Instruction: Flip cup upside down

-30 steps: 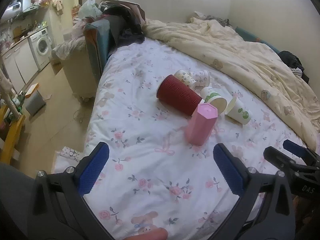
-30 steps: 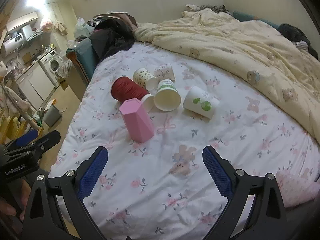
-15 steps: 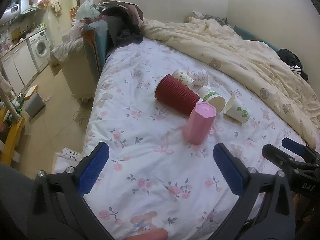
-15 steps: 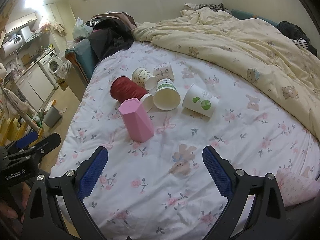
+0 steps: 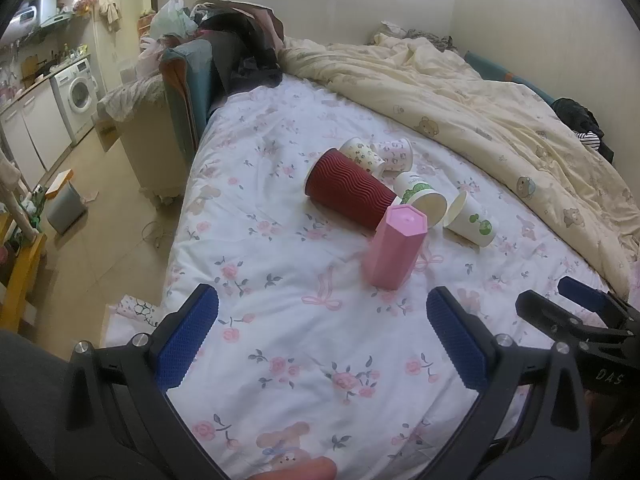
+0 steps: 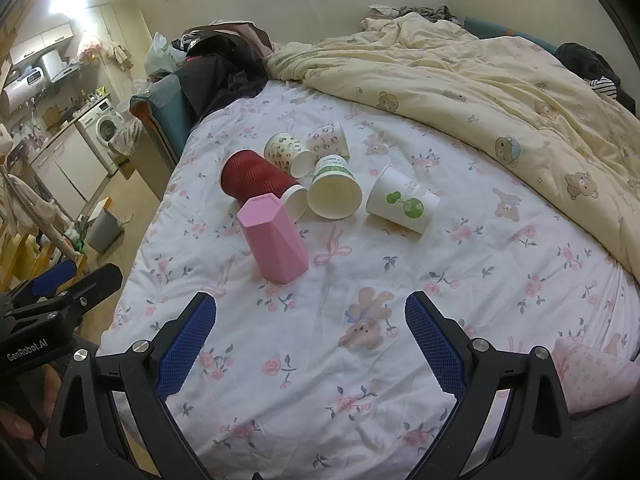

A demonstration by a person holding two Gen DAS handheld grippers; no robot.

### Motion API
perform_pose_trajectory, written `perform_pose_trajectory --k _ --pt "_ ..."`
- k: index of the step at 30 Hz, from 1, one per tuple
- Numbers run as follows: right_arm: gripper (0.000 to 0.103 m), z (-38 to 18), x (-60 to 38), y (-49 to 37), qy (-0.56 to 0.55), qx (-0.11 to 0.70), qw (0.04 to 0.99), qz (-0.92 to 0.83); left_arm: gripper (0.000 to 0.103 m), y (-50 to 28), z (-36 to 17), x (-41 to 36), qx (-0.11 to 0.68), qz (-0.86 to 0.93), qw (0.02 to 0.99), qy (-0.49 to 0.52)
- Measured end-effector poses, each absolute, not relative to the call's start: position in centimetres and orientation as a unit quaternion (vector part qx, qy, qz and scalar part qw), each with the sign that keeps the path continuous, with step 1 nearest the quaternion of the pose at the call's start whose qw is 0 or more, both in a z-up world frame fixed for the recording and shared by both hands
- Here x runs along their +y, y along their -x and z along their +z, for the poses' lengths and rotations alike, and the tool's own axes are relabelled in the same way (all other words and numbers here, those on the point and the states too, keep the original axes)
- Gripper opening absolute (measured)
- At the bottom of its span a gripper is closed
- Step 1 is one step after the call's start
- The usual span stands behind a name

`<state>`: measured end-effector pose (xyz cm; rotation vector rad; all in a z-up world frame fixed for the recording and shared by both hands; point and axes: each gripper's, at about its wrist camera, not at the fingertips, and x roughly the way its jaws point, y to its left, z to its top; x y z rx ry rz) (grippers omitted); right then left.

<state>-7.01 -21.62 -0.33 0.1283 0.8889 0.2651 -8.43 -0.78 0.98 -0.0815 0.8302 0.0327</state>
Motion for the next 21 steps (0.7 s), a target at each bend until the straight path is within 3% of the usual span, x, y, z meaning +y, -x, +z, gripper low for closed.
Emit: perform_pose_trajectory --k 21 --pt "0.098 -0.48 -21.45 6.92 -0.06 0.43 0.892 0.129 0.103 8.43 0.65 -0.57 0.408 0.016 0.912 0.041"
